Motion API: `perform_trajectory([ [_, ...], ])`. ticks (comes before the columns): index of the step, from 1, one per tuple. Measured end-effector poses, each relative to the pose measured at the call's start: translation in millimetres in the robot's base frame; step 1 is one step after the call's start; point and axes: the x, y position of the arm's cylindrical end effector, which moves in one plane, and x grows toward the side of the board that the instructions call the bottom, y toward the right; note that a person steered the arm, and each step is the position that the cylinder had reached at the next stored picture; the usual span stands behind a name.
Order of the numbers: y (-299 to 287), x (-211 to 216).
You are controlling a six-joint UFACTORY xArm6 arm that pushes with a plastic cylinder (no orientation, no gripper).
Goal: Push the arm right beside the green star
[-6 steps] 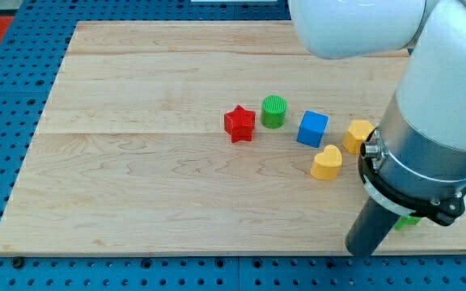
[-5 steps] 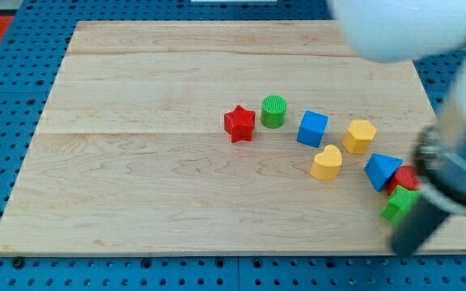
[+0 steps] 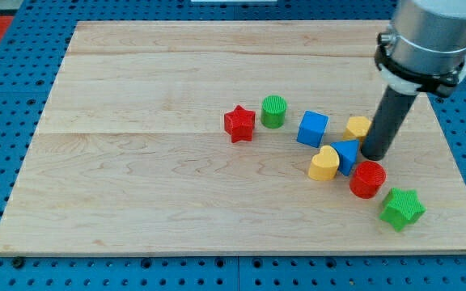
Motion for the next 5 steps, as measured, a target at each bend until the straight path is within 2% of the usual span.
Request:
perform_trajectory([
  [1,68,-2],
  [2,60,12],
  [4,3,52],
  [5,-51,52],
])
